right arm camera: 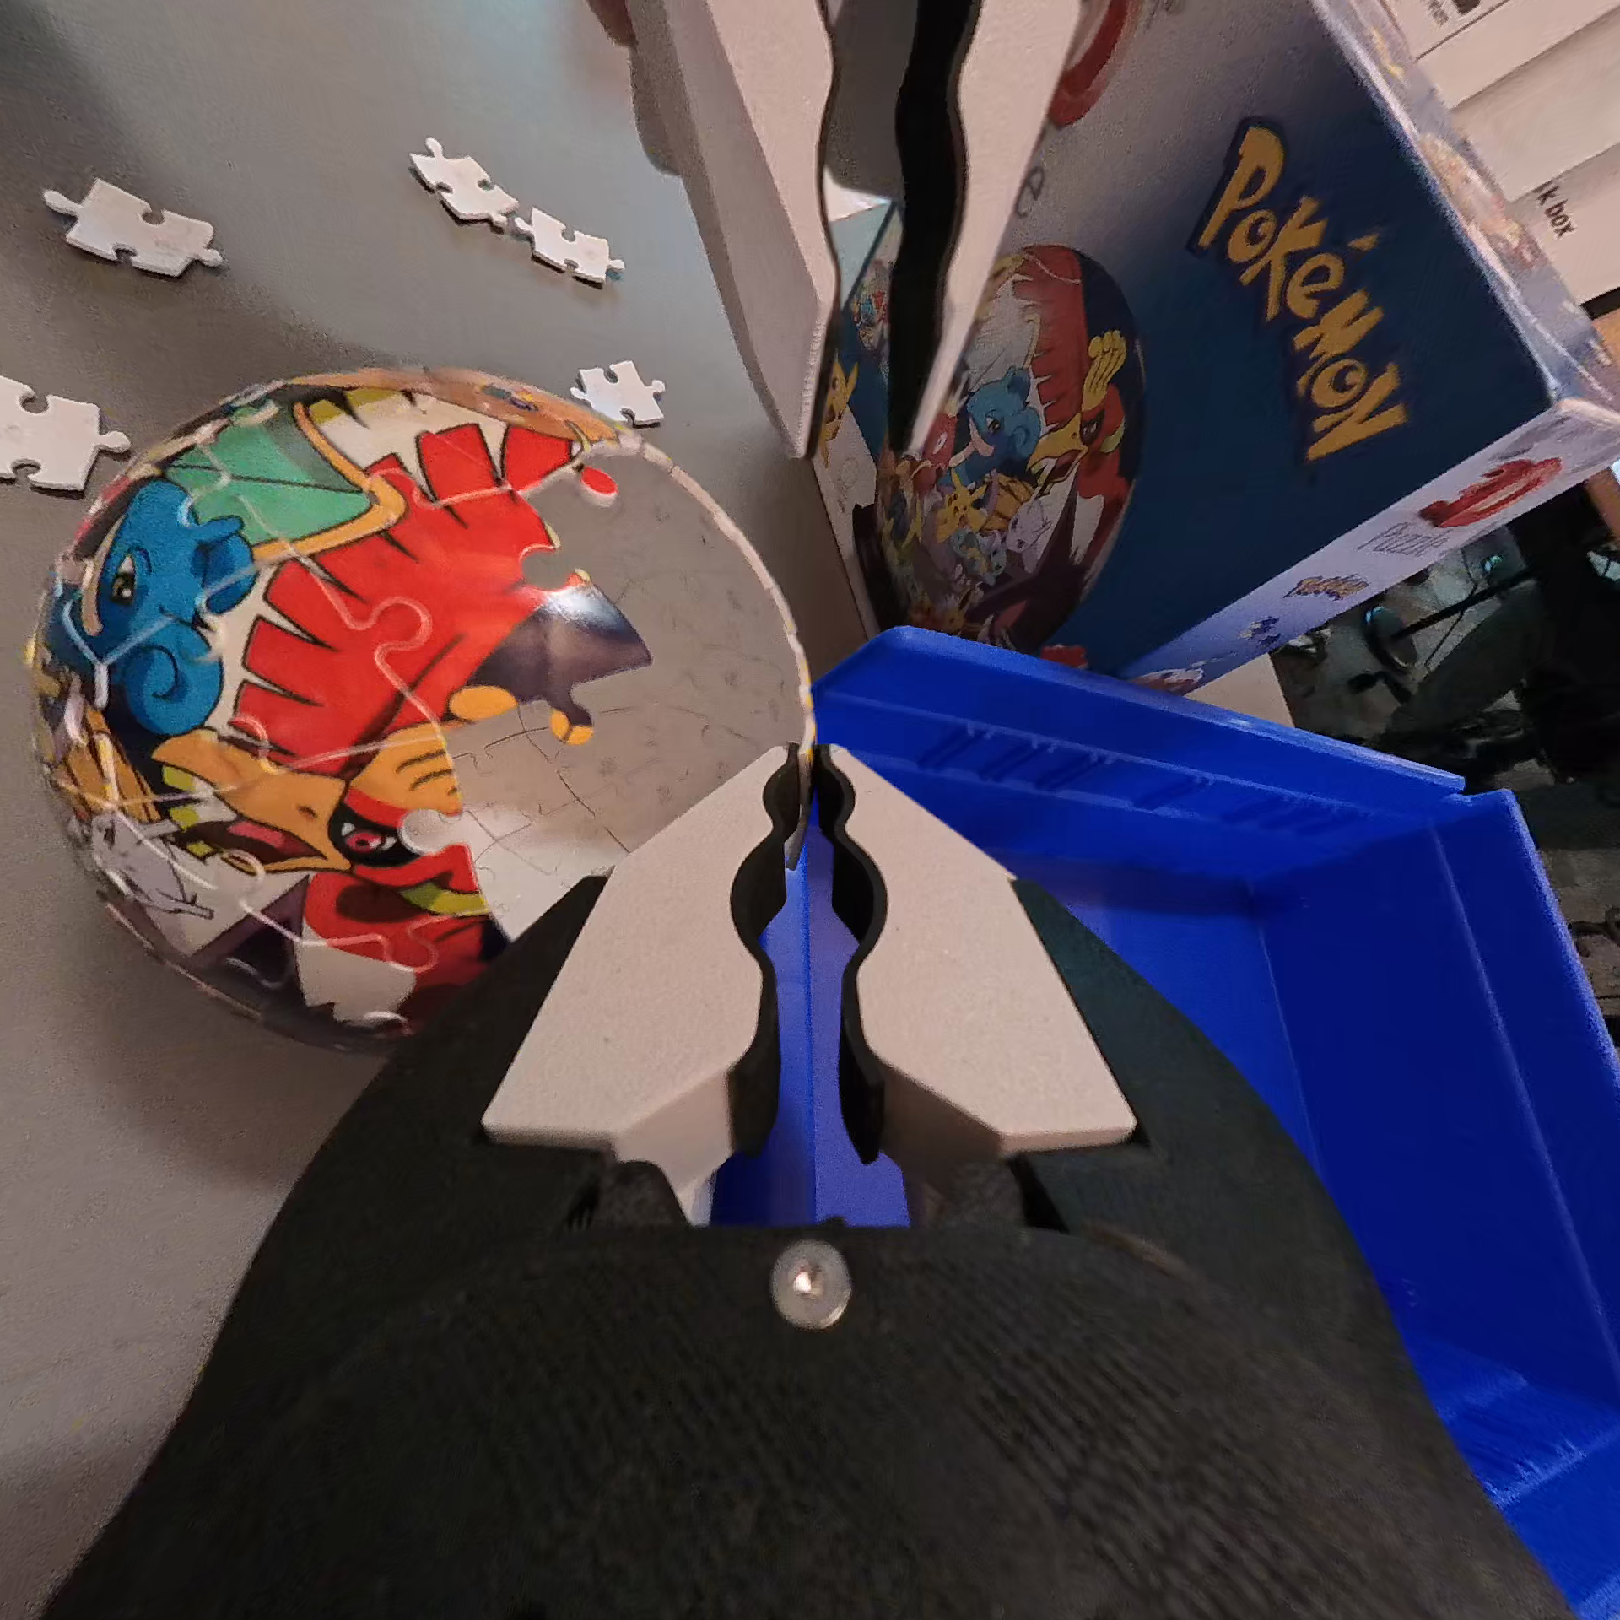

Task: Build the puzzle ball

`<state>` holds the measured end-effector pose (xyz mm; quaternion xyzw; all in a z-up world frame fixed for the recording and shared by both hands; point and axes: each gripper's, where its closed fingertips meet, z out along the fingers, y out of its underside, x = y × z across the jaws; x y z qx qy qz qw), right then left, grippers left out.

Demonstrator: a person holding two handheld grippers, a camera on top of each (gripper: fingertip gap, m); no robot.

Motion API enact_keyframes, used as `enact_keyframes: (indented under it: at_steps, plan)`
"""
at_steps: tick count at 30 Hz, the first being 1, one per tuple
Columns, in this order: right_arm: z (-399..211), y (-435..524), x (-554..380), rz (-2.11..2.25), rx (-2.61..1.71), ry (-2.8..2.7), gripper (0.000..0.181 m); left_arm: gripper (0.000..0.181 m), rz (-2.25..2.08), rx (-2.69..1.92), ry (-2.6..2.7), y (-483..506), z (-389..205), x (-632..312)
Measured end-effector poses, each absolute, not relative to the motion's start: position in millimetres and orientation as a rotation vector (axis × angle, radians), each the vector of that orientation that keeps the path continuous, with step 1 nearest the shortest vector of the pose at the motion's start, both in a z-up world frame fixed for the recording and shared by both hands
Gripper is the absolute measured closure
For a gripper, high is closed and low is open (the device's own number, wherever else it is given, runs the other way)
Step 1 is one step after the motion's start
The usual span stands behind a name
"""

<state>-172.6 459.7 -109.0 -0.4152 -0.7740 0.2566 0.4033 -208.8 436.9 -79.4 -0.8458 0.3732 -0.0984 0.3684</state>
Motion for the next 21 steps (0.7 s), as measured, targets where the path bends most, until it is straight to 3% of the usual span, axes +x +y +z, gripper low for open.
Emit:
enact_keyframes:
  at_steps: [11,21]
  plan:
    - [-104.7,464.7,-171.5,0.607,-1.034,-1.919,0.164,0.163,-0.287,-2.206,0.924,423.2,-99.9,-212.7]
    - [-83.9,456.3,-168.8,0.784,-0.977,-1.825,0.13,0.163,-0.307,-2.19,0.879,418.4,-103.2,-214.8]
